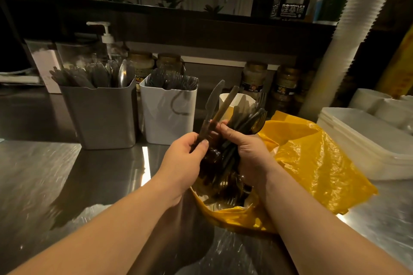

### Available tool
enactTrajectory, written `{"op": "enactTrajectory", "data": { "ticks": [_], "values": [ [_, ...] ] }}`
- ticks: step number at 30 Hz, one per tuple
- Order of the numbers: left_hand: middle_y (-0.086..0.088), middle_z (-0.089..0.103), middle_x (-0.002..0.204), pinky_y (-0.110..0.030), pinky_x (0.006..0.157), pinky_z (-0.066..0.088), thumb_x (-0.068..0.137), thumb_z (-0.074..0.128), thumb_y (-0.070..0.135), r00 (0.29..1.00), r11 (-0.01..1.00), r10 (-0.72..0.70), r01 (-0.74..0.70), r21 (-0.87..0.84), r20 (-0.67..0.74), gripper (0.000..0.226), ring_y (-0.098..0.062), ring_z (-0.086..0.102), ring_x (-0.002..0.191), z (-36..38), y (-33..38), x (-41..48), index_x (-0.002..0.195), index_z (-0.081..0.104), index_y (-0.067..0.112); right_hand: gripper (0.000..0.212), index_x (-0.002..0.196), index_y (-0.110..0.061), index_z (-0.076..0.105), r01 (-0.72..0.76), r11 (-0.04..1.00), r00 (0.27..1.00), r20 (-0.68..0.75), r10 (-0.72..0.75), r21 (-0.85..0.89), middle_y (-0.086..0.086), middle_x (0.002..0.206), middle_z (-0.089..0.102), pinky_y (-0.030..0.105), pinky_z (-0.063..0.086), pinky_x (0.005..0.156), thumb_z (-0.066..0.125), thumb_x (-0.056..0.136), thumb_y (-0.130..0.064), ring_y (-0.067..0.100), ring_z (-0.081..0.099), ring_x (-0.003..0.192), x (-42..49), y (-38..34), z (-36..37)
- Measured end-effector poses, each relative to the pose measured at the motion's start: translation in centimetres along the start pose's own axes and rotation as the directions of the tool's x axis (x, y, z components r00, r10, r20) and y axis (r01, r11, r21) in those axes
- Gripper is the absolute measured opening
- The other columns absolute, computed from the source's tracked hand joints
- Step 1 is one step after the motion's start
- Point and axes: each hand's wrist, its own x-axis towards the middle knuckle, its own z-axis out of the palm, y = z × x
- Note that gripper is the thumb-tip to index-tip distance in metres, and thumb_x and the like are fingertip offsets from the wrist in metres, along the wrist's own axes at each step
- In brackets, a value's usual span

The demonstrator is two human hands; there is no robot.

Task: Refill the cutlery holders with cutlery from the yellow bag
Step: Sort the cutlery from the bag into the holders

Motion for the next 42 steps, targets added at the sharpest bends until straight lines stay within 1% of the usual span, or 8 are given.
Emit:
{"op": "enactTrajectory", "data": {
  "ticks": [13, 22, 25, 30, 33, 37, 40, 42],
  "values": [
    [0.0, 0.07, 0.084, -0.022, 0.071, 0.048, 0.104, 0.052, 0.03, 0.998, 0.997, -0.048, 0.051, 0.065, -0.039, 0.023, -0.013, 0.067, 0.087, -0.3, 0.5, 0.0, 0.093, 0.069, 0.019, 0.017, 0.106, -0.01, 0.072, -0.032, 0.999, 0.998, -0.062, 0.031, -0.018, 0.006, 0.097, 0.078, 0.031, 0.059, 0.065, 0.059, 0.099, -0.018, 0.021, 0.077, 0.087, 0.2, -0.1, -0.1],
    [0.003, 0.073, 0.077, -0.026, 0.065, 0.059, 0.1, 0.06, 0.024, 0.998, 0.965, 0.033, -0.046, 0.26, 0.055, 0.014, -0.012, 0.064, 0.064, -2.7, 1.1, 0.5, 0.098, 0.074, 0.028, 0.029, 0.114, -0.011, 0.074, -0.024, 0.999, 0.985, -0.169, 0.018, -0.038, 0.004, 0.107, 0.077, 0.053, 0.044, 0.106, 0.061, 0.098, -0.032, 0.026, 0.071, 0.107, 0.7, -0.2, -0.2],
    [0.002, 0.075, 0.087, -0.029, 0.065, 0.06, 0.103, 0.056, 0.025, 0.989, 0.966, 0.005, -0.043, 0.254, 0.147, 0.017, -0.016, 0.067, 0.068, -3.1, 1.5, 0.4, 0.107, 0.072, 0.028, 0.023, 0.11, -0.01, 0.073, -0.049, 0.998, 0.979, -0.2, 0.04, -0.042, 0.007, 0.1, 0.078, 0.047, 0.051, 0.096, 0.061, 0.099, -0.027, 0.026, 0.074, 0.098, 0.7, -0.3, -0.4],
    [0.012, 0.059, 0.073, -0.023, 0.064, 0.044, 0.107, 0.046, 0.017, 0.986, 0.978, 0.164, -0.167, 0.126, 0.034, 0.025, -0.009, 0.051, 0.066, -4.5, 1.7, 1.2, 0.104, 0.069, 0.027, 0.029, 0.116, 0.001, 0.07, -0.118, 0.992, 0.991, -0.051, 0.12, 0.051, 0.012, 0.09, 0.075, 0.036, 0.058, 0.081, 0.054, 0.102, -0.02, 0.024, 0.074, 0.085, 0.8, -1.2, -0.9],
    [0.019, 0.059, 0.072, -0.02, 0.072, 0.048, 0.1, 0.057, 0.006, 0.948, 0.914, 0.264, -0.305, 0.267, 0.179, 0.03, -0.001, 0.059, 0.071, -4.5, 1.6, 0.8, 0.114, 0.063, 0.032, 0.029, 0.117, 0.001, 0.067, -0.226, 0.973, 0.972, 0.077, 0.222, 0.049, 0.01, 0.081, 0.07, 0.029, 0.058, 0.069, 0.053, 0.102, -0.019, 0.019, 0.07, 0.074, 0.5, -1.4, -0.5],
    [0.01, 0.074, 0.095, -0.022, 0.087, 0.056, 0.097, 0.054, -0.008, 0.888, 0.926, 0.307, -0.362, 0.108, 0.343, 0.04, -0.011, 0.072, 0.096, -3.4, 2.3, -0.3, 0.126, 0.063, 0.018, 0.026, 0.109, 0.0, 0.067, -0.299, 0.953, 0.939, 0.162, 0.302, -0.046, 0.008, 0.073, 0.066, 0.026, 0.057, 0.058, 0.056, 0.098, -0.02, 0.016, 0.067, 0.063, 0.4, -1.6, -0.3],
    [0.009, 0.072, 0.099, -0.034, 0.095, 0.057, 0.097, 0.059, -0.001, 0.895, 0.871, 0.33, -0.411, 0.269, 0.298, 0.037, -0.015, 0.069, 0.102, -2.8, 1.5, 0.0, 0.11, 0.075, 0.03, 0.027, 0.097, -0.005, 0.068, -0.28, 0.925, 0.941, 0.116, 0.317, -0.256, 0.008, 0.077, 0.069, 0.024, 0.054, 0.055, 0.064, 0.091, -0.031, 0.016, 0.067, 0.064, 0.3, -1.3, -0.3],
    [0.001, 0.072, 0.091, -0.037, 0.086, 0.059, 0.097, 0.06, 0.001, 0.911, 0.894, 0.36, -0.398, 0.204, 0.2, 0.023, -0.019, 0.071, 0.089, -2.3, 1.3, 0.2, 0.098, 0.076, 0.017, 0.03, 0.093, -0.003, 0.066, -0.3, 0.929, 0.93, 0.152, 0.335, -0.215, 0.007, 0.071, 0.067, 0.023, 0.054, 0.054, 0.054, 0.1, -0.029, 0.014, 0.066, 0.059, 0.2, -1.2, -0.1]
  ]
}}
